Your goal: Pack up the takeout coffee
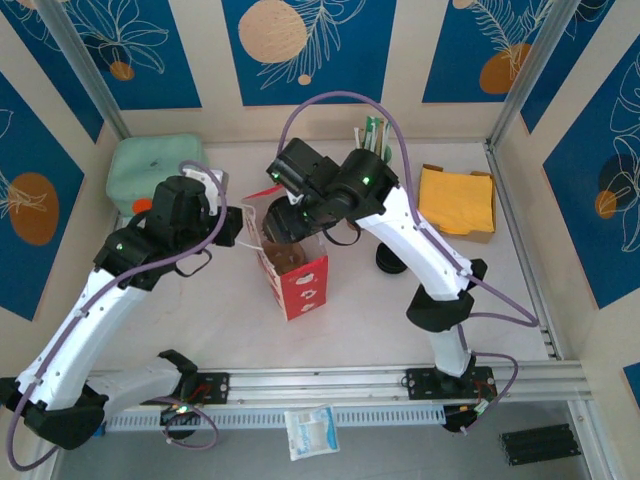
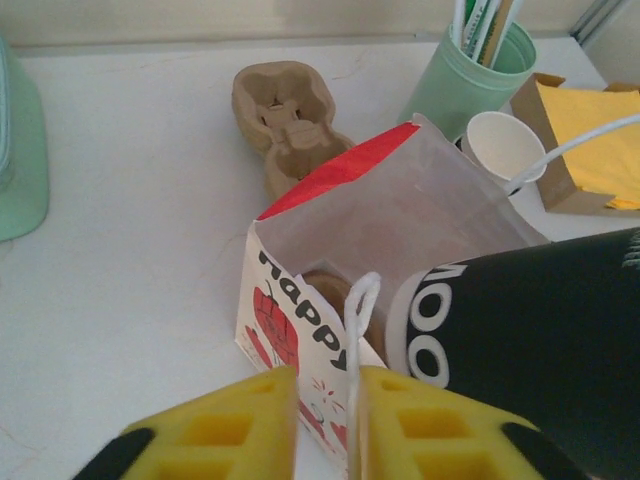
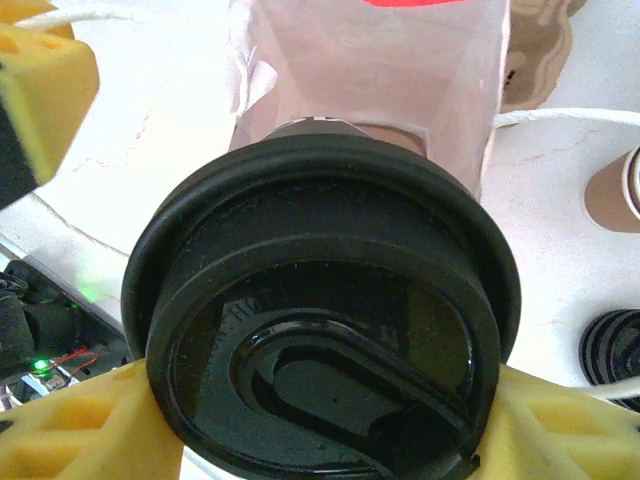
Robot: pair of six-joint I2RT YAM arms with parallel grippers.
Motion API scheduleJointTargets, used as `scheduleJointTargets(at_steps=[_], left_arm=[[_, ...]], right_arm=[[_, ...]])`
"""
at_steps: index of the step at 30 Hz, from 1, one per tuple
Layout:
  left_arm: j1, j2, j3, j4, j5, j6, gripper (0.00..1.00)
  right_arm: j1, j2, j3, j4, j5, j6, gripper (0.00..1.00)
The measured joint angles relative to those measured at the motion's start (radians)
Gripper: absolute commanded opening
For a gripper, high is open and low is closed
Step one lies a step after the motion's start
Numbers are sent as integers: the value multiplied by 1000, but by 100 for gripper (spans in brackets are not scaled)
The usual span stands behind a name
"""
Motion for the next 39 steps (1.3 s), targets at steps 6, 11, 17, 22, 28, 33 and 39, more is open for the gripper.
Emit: scheduleJointTargets(at_steps=[6, 11, 17, 22, 28, 33, 39], left_arm=[[0, -37, 0, 0, 48, -20, 3], [1, -59, -3, 0, 77, -29, 0], [1, -71, -10, 0, 100, -34, 0], [1, -71, -17, 5, 117, -34, 0], [1, -75, -31, 9, 124, -34, 0], [1, -85, -40, 13, 125, -34, 0], [1, -96, -49, 23, 125, -34, 0]], right_arm=[[9, 26, -21, 0, 0, 0, 61], [10, 39, -63, 0, 0, 2, 61], [13, 63, -86, 0, 0, 19, 60], [17, 76, -99, 0, 0, 26, 60], [17, 94, -111, 0, -1, 27, 60], [17, 94, -132, 0, -6, 30, 60], [17, 94, -176, 0, -17, 31, 59]])
